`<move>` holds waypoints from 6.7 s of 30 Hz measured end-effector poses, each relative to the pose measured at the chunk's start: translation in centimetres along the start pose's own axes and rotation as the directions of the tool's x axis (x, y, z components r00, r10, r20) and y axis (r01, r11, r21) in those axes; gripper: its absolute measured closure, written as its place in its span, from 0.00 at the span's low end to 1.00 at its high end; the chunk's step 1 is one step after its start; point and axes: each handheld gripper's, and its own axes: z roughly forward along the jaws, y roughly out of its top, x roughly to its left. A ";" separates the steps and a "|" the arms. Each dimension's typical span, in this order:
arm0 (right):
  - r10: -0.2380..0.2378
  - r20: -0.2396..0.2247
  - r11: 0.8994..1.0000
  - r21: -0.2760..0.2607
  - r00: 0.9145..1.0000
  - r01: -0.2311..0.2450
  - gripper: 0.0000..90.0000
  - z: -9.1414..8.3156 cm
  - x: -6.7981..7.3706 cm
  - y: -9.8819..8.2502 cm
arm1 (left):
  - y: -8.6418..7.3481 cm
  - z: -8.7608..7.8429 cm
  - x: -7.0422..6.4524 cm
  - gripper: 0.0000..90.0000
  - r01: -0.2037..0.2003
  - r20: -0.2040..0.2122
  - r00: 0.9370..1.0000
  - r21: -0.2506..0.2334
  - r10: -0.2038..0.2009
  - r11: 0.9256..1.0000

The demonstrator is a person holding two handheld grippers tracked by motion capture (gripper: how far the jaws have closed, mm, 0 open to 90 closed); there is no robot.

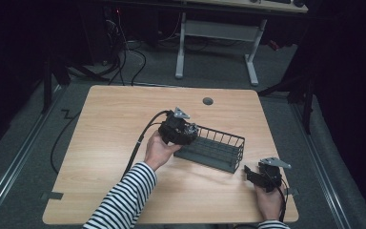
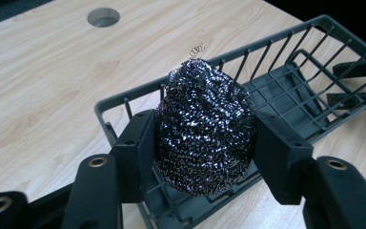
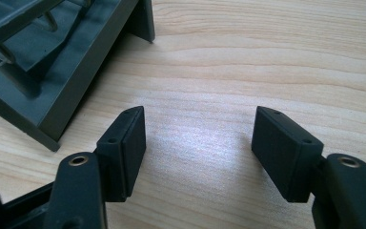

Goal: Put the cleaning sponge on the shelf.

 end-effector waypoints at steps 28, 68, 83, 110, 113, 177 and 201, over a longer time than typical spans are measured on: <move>-0.003 0.003 1.000 0.000 1.000 0.003 0.41 0.0 0.1 0.0 | -0.7 -1.5 1.1 0.35 0.050 -0.033 0.998 -0.077 -0.052 0.996; -0.002 0.004 1.000 0.000 1.000 0.002 0.41 0.0 0.0 0.0 | -8.2 -13.0 7.2 0.33 0.212 -0.150 0.956 -0.232 -0.251 0.949; -0.006 0.004 1.000 0.000 1.000 0.006 0.41 0.0 0.1 0.0 | -11.4 -15.4 7.8 0.29 0.237 -0.174 0.943 -0.254 -0.285 0.938; -0.014 -0.003 1.000 0.001 1.000 0.014 0.40 0.0 0.1 0.0 | -18.1 -15.4 7.9 0.28 0.304 -0.184 0.919 -0.228 -0.348 0.925; -0.012 -0.003 1.000 0.002 1.000 0.012 0.40 0.0 0.1 0.0 | -18.8 -15.0 7.9 0.28 0.312 -0.188 0.916 -0.223 -0.354 0.924; -0.011 -0.003 1.000 0.000 1.000 0.011 0.40 0.0 0.1 0.0 | -22.1 -8.5 9.5 0.31 0.279 -0.421 0.861 -0.080 -0.286 0.957; -0.012 -0.004 1.000 0.000 1.000 0.012 0.40 0.0 0.1 0.0 | -22.2 -8.4 9.5 0.28 0.279 -0.423 0.859 -0.085 -0.288 0.956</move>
